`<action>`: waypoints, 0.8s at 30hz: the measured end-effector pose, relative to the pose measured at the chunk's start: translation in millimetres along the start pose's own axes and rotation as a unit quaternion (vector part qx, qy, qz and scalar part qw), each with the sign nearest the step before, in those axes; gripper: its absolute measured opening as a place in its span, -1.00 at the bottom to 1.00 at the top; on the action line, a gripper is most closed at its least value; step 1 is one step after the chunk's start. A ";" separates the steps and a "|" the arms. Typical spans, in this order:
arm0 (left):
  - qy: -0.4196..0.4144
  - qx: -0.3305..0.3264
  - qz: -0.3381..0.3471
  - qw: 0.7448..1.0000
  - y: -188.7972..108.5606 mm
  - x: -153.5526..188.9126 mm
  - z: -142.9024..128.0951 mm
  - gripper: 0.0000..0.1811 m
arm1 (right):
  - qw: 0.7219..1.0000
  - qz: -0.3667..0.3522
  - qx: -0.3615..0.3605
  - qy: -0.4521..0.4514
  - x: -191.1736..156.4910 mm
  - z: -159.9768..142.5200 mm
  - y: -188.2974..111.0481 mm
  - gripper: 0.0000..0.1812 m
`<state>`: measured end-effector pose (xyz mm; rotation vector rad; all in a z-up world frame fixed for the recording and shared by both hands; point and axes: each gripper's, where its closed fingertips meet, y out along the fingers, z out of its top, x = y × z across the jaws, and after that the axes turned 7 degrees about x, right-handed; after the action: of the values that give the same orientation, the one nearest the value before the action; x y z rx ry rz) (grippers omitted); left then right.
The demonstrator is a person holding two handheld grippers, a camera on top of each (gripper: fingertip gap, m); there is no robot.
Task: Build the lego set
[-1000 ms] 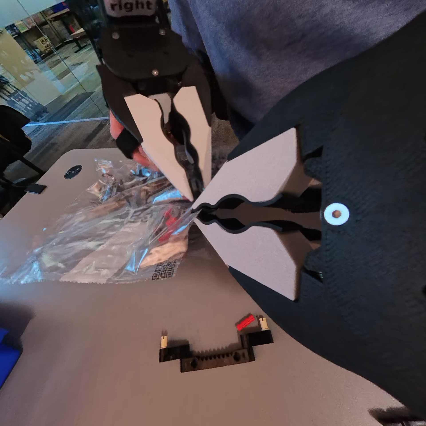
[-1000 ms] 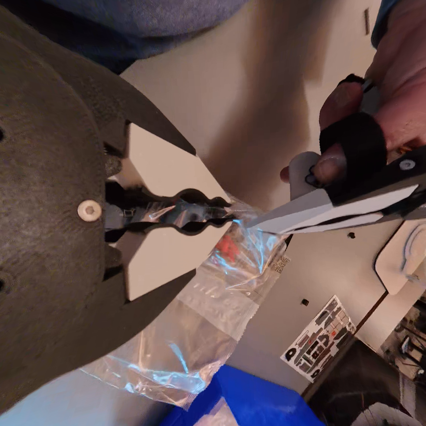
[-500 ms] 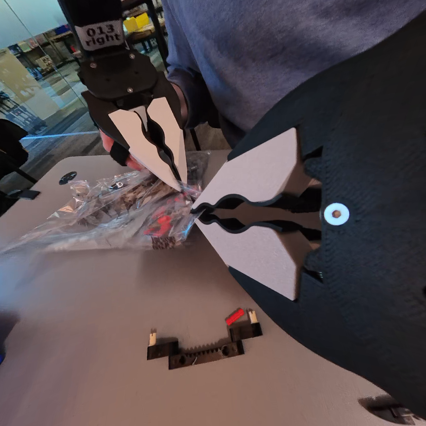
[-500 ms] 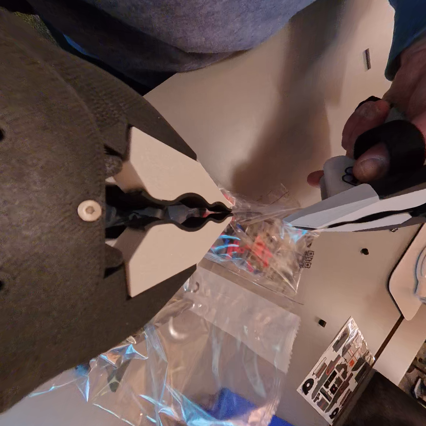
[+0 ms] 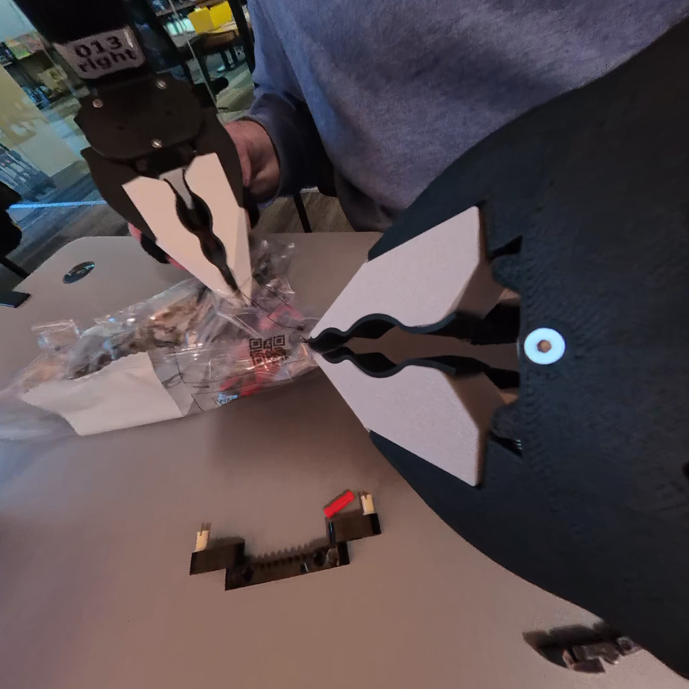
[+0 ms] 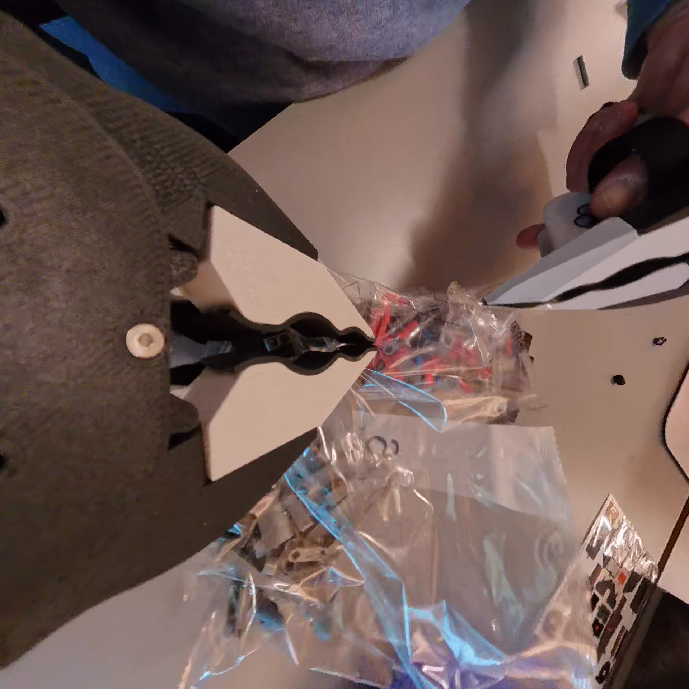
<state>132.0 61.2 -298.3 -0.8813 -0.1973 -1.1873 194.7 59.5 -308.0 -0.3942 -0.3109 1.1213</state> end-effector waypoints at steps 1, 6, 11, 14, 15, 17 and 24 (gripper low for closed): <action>0.008 -0.007 0.004 1.000 0.4 -1.0 -3.0 -1.00 | 1.000 -0.002 0.004 0.004 1.4 1.2 -1.2 -1.00; 0.047 -0.021 0.004 0.999 5.9 9.2 -8.0 -1.00 | 1.000 0.006 0.007 0.012 -1.5 8.7 0.8 -1.00; 0.071 -0.024 0.009 0.997 11.5 19.3 -8.9 -1.00 | 0.999 0.029 0.031 -0.034 -16.6 34.9 10.5 -0.74; 0.085 -0.030 0.014 0.996 15.4 23.7 -13.9 -1.00 | 0.996 0.040 0.032 -0.069 -22.5 45.5 22.3 -1.00; 0.087 -0.027 0.014 0.996 15.4 25.2 -14.0 -1.00 | 0.996 0.037 0.024 -0.079 -20.3 44.7 26.7 -1.00; 0.106 -0.028 0.020 0.994 14.7 26.2 -16.3 -1.00 | 0.996 0.037 0.004 -0.082 -13.8 38.1 34.8 -1.00; 0.119 -0.016 0.041 0.992 6.5 28.6 -21.7 -1.00 | 0.997 0.031 -0.012 -0.067 -2.0 28.1 35.5 -1.00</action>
<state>142.6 26.3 -299.7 -0.7603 0.0510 -1.2091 153.1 75.4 -299.4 -0.3520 -0.4325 1.2085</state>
